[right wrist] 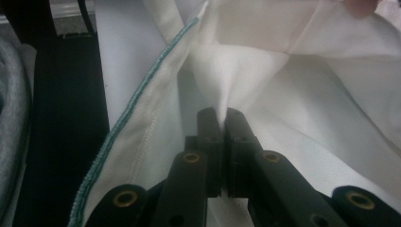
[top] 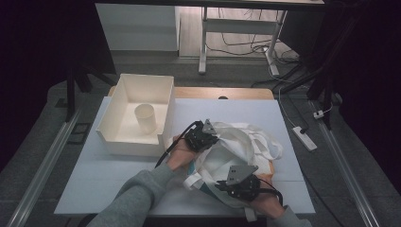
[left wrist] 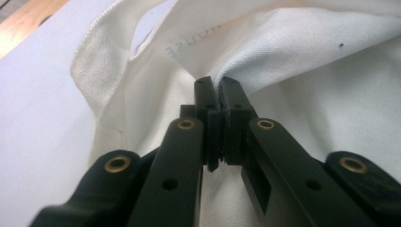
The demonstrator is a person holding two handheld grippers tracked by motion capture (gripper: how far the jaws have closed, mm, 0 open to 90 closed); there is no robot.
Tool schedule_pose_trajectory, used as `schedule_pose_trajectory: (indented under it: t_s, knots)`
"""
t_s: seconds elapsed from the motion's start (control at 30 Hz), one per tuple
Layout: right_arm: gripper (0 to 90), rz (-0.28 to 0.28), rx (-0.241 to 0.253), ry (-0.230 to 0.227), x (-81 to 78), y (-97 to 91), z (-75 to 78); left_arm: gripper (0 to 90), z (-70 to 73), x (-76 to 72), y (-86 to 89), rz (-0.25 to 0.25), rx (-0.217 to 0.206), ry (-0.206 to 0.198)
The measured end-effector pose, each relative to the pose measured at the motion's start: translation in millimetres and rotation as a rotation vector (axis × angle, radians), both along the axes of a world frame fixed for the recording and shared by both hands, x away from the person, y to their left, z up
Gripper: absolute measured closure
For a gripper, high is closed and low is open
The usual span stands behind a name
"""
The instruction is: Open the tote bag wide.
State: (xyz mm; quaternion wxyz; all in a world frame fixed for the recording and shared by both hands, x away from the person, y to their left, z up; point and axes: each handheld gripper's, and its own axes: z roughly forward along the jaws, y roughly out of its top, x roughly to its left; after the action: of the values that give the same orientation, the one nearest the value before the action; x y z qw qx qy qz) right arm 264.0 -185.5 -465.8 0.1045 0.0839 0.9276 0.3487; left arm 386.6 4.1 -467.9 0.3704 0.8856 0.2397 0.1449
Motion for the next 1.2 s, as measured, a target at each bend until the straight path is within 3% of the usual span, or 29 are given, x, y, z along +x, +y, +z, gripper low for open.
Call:
schedule_pose_trajectory:
  t_s: [0.17, 0.37, 0.57, 0.67, 0.87, 1.2]
  knots:
    - [86.6, -0.002, -0.019, -0.003, 2.8, -2.0, -4.1, 87.1, -2.7, 2.9, 1.7, 0.010, -0.011, 0.018]
    - [86.5, -0.021, -0.028, -0.008, 5.6, -4.5, -6.4, 87.1, 0.3, 3.3, 4.8, 0.025, -0.029, 0.004]
    - [86.5, -0.036, -0.024, -0.053, 2.3, -4.9, 2.0, 87.2, 4.9, 8.2, 15.0, 0.063, -0.076, 0.008]
    - [86.6, -0.018, -0.038, -0.056, -0.1, -3.5, 3.8, 87.2, 3.7, 10.6, 17.6, 0.070, -0.077, 0.014]
    - [86.6, -0.009, -0.062, -0.007, 2.8, -3.5, -2.6, 87.2, -1.1, 12.9, 16.2, 0.065, -0.060, 0.035]
    - [86.5, -0.036, -0.080, 0.071, 17.3, -12.8, -17.6, 87.1, -5.8, 13.0, 13.6, 0.065, -0.049, 0.035]
